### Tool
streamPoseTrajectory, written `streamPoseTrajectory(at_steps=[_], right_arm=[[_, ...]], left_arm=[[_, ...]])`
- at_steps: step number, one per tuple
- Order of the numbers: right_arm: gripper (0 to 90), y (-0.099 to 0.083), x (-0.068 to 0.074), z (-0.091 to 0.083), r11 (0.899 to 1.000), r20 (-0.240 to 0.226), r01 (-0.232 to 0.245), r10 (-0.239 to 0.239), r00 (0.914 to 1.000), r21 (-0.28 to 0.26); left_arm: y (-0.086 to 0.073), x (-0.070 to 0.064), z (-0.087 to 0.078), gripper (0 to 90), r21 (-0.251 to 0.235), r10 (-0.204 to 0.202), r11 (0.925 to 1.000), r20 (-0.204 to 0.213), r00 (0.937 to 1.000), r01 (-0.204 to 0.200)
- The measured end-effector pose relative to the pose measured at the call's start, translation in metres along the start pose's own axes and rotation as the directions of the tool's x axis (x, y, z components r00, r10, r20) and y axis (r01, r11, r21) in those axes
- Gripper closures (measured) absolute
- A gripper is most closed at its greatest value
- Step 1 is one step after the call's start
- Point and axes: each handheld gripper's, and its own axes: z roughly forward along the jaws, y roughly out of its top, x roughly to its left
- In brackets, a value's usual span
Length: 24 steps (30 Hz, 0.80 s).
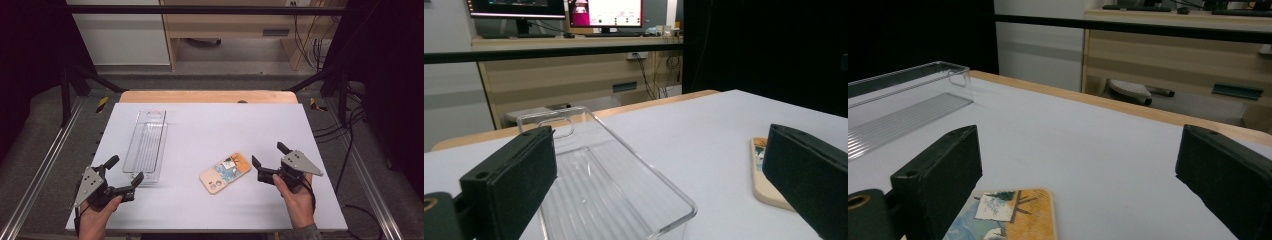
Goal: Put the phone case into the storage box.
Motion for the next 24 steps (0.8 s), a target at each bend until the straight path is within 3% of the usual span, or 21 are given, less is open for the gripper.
streamPoseTrajectory(at_steps=[2, 4, 12, 16, 24], right_arm=[[3.9, -0.005, -0.005, -0.005, 1.0, 0.015, 0.003, -0.003, 0.9999, -0.008], [6.0, -0.012, -0.01, -0.009, 0.999, 0.062, 0.027, -0.025, 0.9978, -0.022], [6.5, -0.024, -0.021, -0.021, 0.998, 0.044, 0.063, -0.062, 0.9971, -0.022], [3.1, -0.026, -0.024, -0.025, 0.998, 0.031, 0.049, -0.048, 0.9984, -0.041], [1.9, -0.032, -0.022, -0.03, 0.997, 0.007, 0.046, -0.046, 0.9989, -0.066]], left_arm=[[0.003, -0.004, 0.002, 0.9, 0.013, 0.006, 0.9999, 0.008, 1.0, -0.006], [0.005, -0.008, 0.006, 0.7, 0.023, 0.012, 0.9997, 0.021, 0.9997, -0.013], [0.014, -0.023, 0.024, 0.7, 0.063, 0.031, 0.9974, 0.077, 0.9965, -0.036], [0.018, -0.032, 0.035, 0.7, 0.092, 0.041, 0.9944, 0.107, 0.9934, -0.051], [0.024, -0.058, 0.059, 0.9, 0.141, 0.042, 0.9875, 0.19, 0.981, -0.07]])
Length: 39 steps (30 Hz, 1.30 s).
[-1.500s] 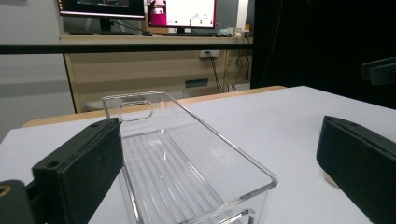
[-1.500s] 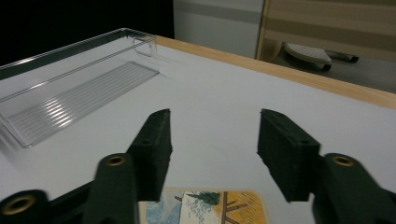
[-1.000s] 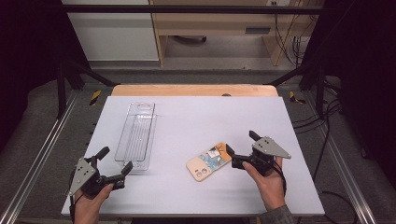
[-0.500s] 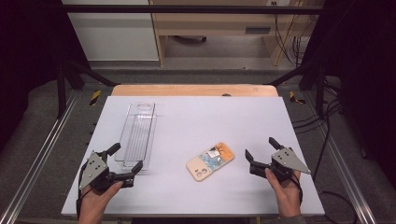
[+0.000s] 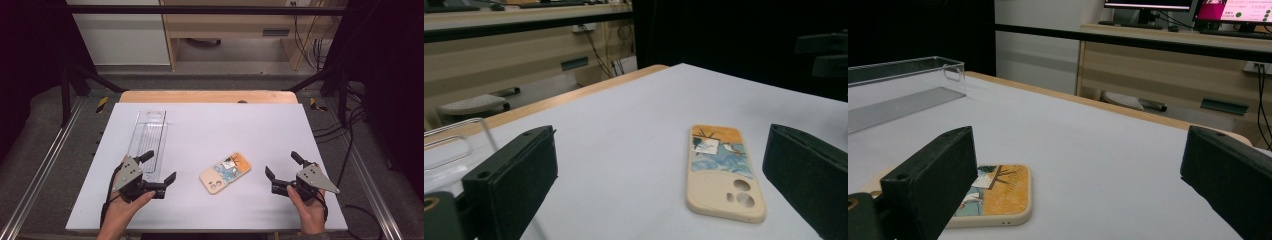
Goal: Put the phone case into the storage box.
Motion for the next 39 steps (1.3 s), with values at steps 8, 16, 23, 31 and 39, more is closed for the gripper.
streamPoseTrajectory(at_steps=[8, 16, 23, 31, 39], right_arm=[[2.5, -0.003, -0.001, -0.003, 1.0, 0.0, -0.004, 0.004, 1.0, -0.015], [2.1, -0.004, -0.006, -0.005, 1.0, 0.011, -0.018, 0.018, 0.9998, -0.022], [2.0, -0.005, -0.007, -0.004, 1.0, 0.02, -0.013, 0.014, 0.9997, -0.02], [2.0, -0.006, -0.007, -0.003, 1.0, 0.021, -0.008, 0.008, 0.9998, -0.013], [2.0, -0.005, -0.006, -0.004, 1.0, 0.02, -0.005, 0.006, 0.9998, -0.014]], left_arm=[[0.002, -0.02, 0.037, 1.1, 0.05, 0.011, 0.9986, 0.077, 0.997, -0.015], [-0.002, -0.031, 0.068, 1.2, 0.114, 0.026, 0.9927, 0.115, 0.993, -0.039], [-0.006, -0.028, 0.084, 1.4, 0.163, -0.021, 0.9867, 0.146, 0.989, -0.004], [-0.003, -0.032, 0.096, 1.7, 0.183, -0.022, 0.9831, 0.154, 0.9878, -0.007], [-0.002, -0.037, 0.105, 1.9, 0.208, -0.009, 0.9778, 0.162, 0.9867, -0.025]])
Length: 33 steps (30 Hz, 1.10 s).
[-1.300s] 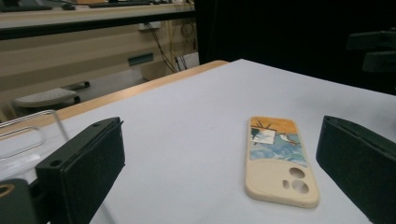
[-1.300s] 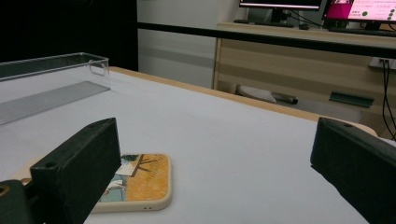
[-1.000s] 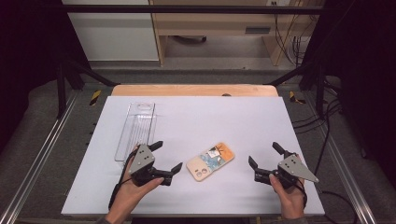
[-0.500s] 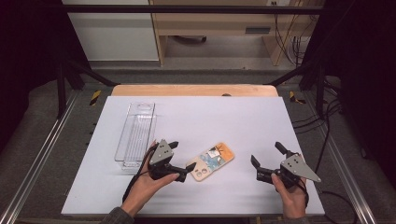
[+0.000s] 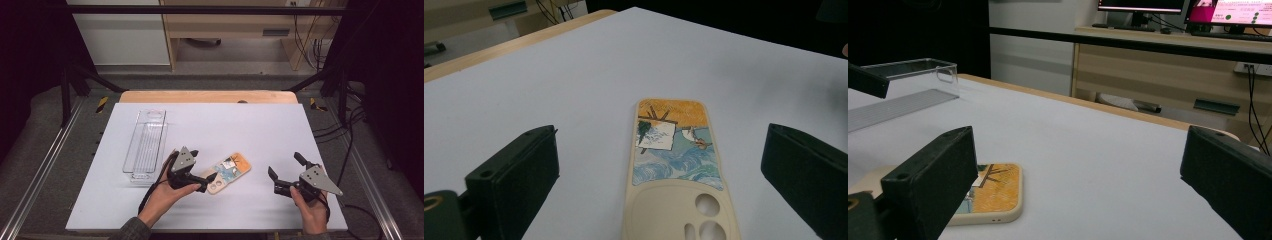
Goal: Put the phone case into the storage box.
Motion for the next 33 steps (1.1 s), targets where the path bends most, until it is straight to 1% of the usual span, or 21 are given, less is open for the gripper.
streamPoseTrajectory(at_steps=[3, 12, 14, 15, 17, 20, 22, 26, 30, 33], right_arm=[[2.1, 0.0, 0.0, 0.0, 1.0, 0.0, 0.002, -0.002, 1.0, 0.001], [2.0, -0.001, 0.0, 0.0, 1.0, 0.001, 0.009, -0.009, 1.0, 0.005], [2.0, -0.001, 0.0, 0.0, 1.0, 0.0, 0.009, -0.009, 1.0, 0.005], [2.0, -0.001, 0.0, 0.0, 1.0, 0.0, 0.009, -0.009, 1.0, 0.005], [2.0, -0.001, 0.0, 0.0, 1.0, 0.0, 0.006, -0.006, 1.0, 0.005], [2.0, -0.002, 0.0, 0.0, 1.0, 0.0, 0.006, -0.006, 1.0, 0.007], [2.0, -0.002, 0.0, 0.0, 1.0, 0.0, 0.005, -0.005, 1.0, 0.009], [2.0, -0.002, -0.001, 0.0, 1.0, 0.0, 0.005, -0.005, 1.0, 0.009], [2.0, -0.002, -0.001, -0.001, 1.0, -0.001, 0.0, 0.0, 1.0, 0.008], [2.0, -0.002, 0.0, -0.001, 1.0, -0.004, -0.005, 0.005, 1.0, 0.007]], left_arm=[[0.0, -0.001, 0.003, 1.9, 0.014, 0.004, 0.9999, 0.006, 1.0, -0.004], [-0.003, -0.004, 0.014, 1.9, 0.057, 0.008, 0.9983, 0.004, 1.0, -0.009], [-0.004, -0.005, 0.016, 1.9, 0.069, 0.015, 0.9975, 0.012, 0.9998, -0.016], [-0.004, -0.006, 0.017, 1.8, 0.084, 0.007, 0.9964, 0.021, 0.9998, -0.008], [-0.004, -0.006, 0.02, 1.8, 0.092, 0.016, 0.9956, 0.021, 0.9996, -0.018], [-0.005, -0.006, 0.024, 1.9, 0.119, 0.02, 0.9926, 0.027, 0.9994, -0.023], [-0.006, -0.007, 0.027, 1.9, 0.134, 0.014, 0.9908, 0.031, 0.9994, -0.018], [-0.008, -0.009, 0.033, 2.0, 0.151, 0.015, 0.9883, 0.044, 0.9989, -0.021], [-0.009, -0.01, 0.04, 2.1, 0.187, 0.015, 0.982, 0.053, 0.9985, -0.024], [-0.01, -0.011, 0.044, 2.1, 0.219, 0.008, 0.9755, 0.057, 0.9984, -0.02]])
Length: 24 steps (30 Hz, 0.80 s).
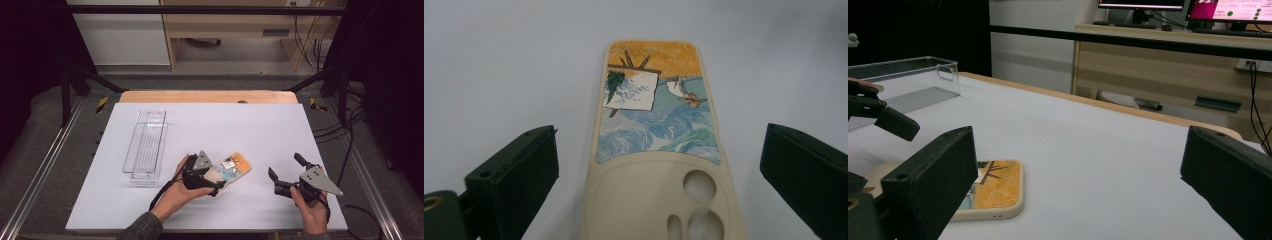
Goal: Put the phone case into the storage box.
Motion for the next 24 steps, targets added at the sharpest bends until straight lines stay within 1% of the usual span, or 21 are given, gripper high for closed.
streamPoseTrajectory(at_steps=[3, 8, 16, 24], right_arm=[[2.0, 0.0, 0.0, 0.0, 1.0, -0.002, -0.001, 0.001, 1.0, 0.001], [2.0, -0.001, 0.002, 0.001, 1.0, -0.011, -0.002, 0.002, 0.9999, 0.007], [2.0, -0.001, 0.001, 0.0, 1.0, -0.01, -0.004, 0.004, 0.9999, 0.006], [2.0, -0.001, 0.002, 0.0, 1.0, -0.016, -0.004, 0.004, 0.9999, 0.009]], left_arm=[[-0.001, -0.001, 0.004, 2.4, 0.021, 0.004, 0.9998, -0.008, 1.0, -0.004], [-0.002, -0.002, 0.009, 2.5, 0.048, 0.004, 0.9988, -0.005, 1.0, -0.003], [-0.004, -0.004, 0.016, 2.5, 0.104, 0.011, 0.9946, -0.001, 0.9999, -0.011], [-0.005, -0.004, 0.019, 2.6, 0.124, 0.011, 0.9922, 0.003, 0.9999, -0.011]])
